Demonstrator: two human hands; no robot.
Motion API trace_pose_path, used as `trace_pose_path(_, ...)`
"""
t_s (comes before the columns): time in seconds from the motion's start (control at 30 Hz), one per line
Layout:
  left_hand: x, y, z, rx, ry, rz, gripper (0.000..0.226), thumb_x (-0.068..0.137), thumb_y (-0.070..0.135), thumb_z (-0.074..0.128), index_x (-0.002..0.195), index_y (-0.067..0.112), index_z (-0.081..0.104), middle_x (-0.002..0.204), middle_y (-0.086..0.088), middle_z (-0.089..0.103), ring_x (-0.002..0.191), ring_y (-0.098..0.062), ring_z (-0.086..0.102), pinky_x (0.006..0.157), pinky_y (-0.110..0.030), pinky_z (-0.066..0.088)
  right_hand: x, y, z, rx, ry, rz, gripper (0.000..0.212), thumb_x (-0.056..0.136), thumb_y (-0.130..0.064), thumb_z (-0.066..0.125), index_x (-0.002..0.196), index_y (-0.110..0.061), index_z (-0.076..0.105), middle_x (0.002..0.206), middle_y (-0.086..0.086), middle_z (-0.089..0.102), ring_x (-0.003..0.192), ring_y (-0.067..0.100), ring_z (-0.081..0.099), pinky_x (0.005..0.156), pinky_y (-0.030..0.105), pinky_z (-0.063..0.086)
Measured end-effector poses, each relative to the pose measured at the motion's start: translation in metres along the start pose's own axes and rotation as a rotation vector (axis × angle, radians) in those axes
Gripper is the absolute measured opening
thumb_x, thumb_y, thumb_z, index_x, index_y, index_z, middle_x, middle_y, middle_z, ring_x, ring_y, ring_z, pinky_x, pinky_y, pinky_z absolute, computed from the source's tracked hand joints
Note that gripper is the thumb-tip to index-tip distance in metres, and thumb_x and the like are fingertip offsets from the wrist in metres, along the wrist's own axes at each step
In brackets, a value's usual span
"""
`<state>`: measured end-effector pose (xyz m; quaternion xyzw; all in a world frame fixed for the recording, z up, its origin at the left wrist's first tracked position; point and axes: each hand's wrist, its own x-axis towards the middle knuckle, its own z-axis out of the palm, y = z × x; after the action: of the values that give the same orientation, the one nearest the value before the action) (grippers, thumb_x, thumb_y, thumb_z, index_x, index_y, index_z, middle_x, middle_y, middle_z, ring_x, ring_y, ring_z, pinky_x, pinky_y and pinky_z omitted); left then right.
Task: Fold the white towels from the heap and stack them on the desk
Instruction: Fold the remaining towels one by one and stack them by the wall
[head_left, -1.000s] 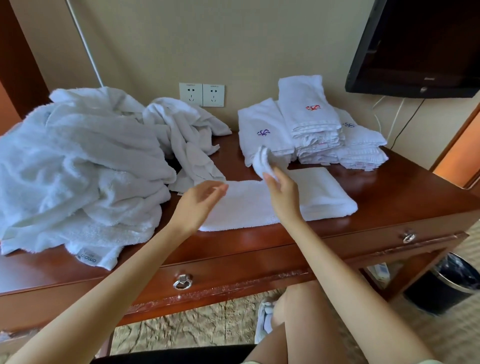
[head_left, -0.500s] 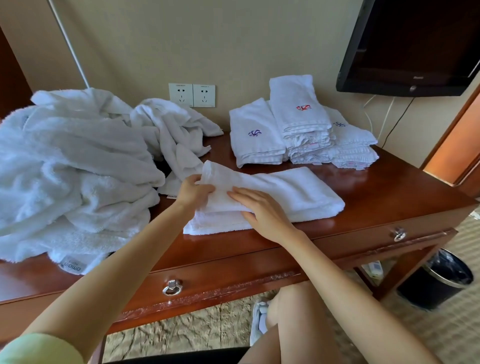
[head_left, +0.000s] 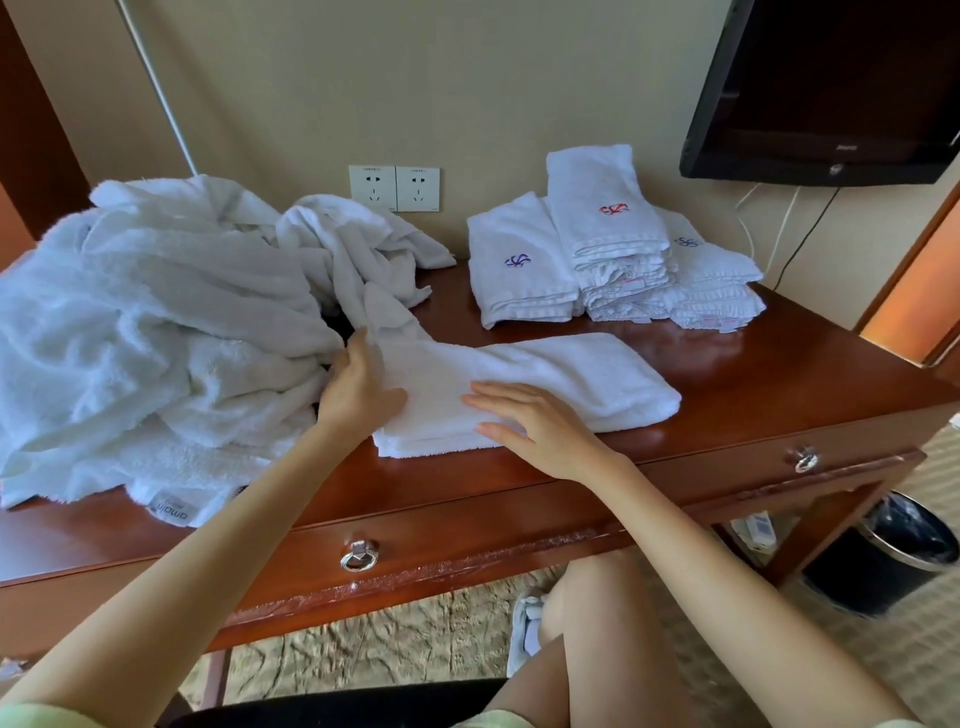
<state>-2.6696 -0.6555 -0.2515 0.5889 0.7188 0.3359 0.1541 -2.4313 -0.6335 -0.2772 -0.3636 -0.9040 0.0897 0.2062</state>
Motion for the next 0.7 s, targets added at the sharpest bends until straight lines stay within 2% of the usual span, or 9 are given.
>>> trace_pose_path(0.07, -0.001, 0.009, 0.005, 0.164, 0.050, 0.116, 0.084, 0.085, 0.017, 0.067, 0.152, 0.014, 0.015, 0.151, -0.016, 0.020, 0.135, -0.037, 0.030, 0.101, -0.046, 0.040, -0.003, 0.009, -0.010, -0.005, 0.031, 0.078, 0.042, 0.100, -0.044, 0.041, 0.136, -0.027, 0.055, 0.147, -0.009, 0.045, 0.137, 0.002, 0.035, 0.113, 0.019, 0.020)
trace_pose_path(0.17, -0.002, 0.035, 0.019, 0.297, -0.011, 0.347, 0.064, 0.092, 0.024, 0.058, 0.150, 0.021, 0.029, 0.157, -0.008, 0.018, 0.142, -0.030, 0.027, 0.110, -0.049, 0.033, -0.010, 0.034, -0.025, -0.031, 0.062, 0.278, 0.046, 0.102, -0.045, 0.033, 0.138, -0.024, 0.053, 0.149, -0.004, 0.044, 0.139, 0.008, 0.035, 0.119, 0.037, 0.020)
trace_pose_path(0.23, -0.003, 0.056, 0.035, 0.445, -0.123, 0.470, 0.057, 0.097, 0.032, 0.049, 0.150, 0.027, 0.029, 0.161, -0.003, 0.011, 0.148, -0.024, 0.012, 0.117, -0.058, 0.007, -0.019, 0.053, -0.034, -0.058, 0.070, 0.384, 0.050, 0.102, -0.048, 0.029, 0.138, -0.022, 0.052, 0.150, -0.003, 0.043, 0.140, 0.010, 0.033, 0.118, 0.037, 0.019)
trace_pose_path(0.3, -0.001, 0.074, 0.053, 0.667, -0.139, 0.517, 0.054, 0.099, 0.043, 0.040, 0.150, 0.031, 0.028, 0.162, -0.001, 0.002, 0.149, -0.024, -0.001, 0.107, -0.066, -0.016, -0.029, 0.071, -0.042, -0.099, 0.110, 0.461, 0.061, 0.100, -0.057, 0.022, 0.139, -0.020, 0.052, 0.149, -0.001, 0.043, 0.140, 0.011, 0.034, 0.117, 0.035, 0.020)
trace_pose_path(0.37, 0.002, 0.092, 0.069, 0.823, -0.113, 0.506, 0.056, 0.098, 0.052, 0.031, 0.150, 0.031, 0.026, 0.162, -0.003, 0.001, 0.149, -0.031, -0.005, 0.098, -0.066, -0.025, -0.042, 0.089, -0.049, -0.142, 0.121, 0.585, 0.058, 0.101, -0.054, 0.023, 0.143, -0.022, 0.046, 0.153, -0.003, 0.038, 0.143, 0.012, 0.029, 0.118, 0.038, 0.014)
trace_pose_path(0.5, 0.013, 0.122, 0.100, 0.782, -0.222, 0.568, 0.060, 0.099, 0.058, 0.017, 0.153, 0.032, 0.015, 0.162, -0.001, -0.002, 0.149, -0.026, -0.003, 0.102, -0.066, -0.023, -0.066, 0.112, -0.060, -0.038, 0.078, 0.786, 0.057, 0.101, -0.052, 0.029, 0.150, -0.024, 0.032, 0.156, 0.000, 0.032, 0.145, 0.019, 0.025, 0.118, 0.042, 0.016)
trace_pose_path(0.6, 0.018, 0.129, 0.127, 0.697, -0.381, 0.535, 0.065, 0.096, 0.063, 0.011, 0.153, 0.034, -0.002, 0.162, 0.001, -0.012, 0.149, -0.025, -0.009, 0.107, -0.065, -0.016, -0.067, 0.115, -0.065, 0.030, 0.128, 0.816, 0.059, 0.096, -0.056, 0.040, 0.139, -0.016, 0.050, 0.152, 0.000, 0.039, 0.143, 0.018, 0.029, 0.113, 0.038, 0.023)
trace_pose_path(0.63, 0.019, 0.128, 0.134, 0.680, -0.404, 0.497, 0.067, 0.095, 0.065, 0.009, 0.153, 0.034, -0.006, 0.161, 0.001, -0.014, 0.148, -0.026, -0.011, 0.107, -0.066, -0.016, -0.065, 0.115, -0.066, 0.063, 0.159, 0.824, 0.056, 0.096, -0.054, 0.045, 0.130, -0.012, 0.058, 0.145, -0.001, 0.046, 0.138, 0.016, 0.035, 0.109, 0.037, 0.028)
trace_pose_path(0.7, 0.022, 0.126, 0.145, 0.657, -0.398, 0.466, 0.072, 0.091, 0.069, 0.005, 0.152, 0.035, -0.009, 0.161, 0.000, -0.014, 0.148, -0.029, -0.012, 0.107, -0.067, -0.014, -0.059, 0.116, -0.070, 0.179, 0.224, 0.863, 0.045, 0.092, -0.049, 0.056, 0.102, -0.007, 0.067, 0.110, -0.007, 0.059, 0.111, 0.011, 0.052, 0.090, 0.034, 0.039)
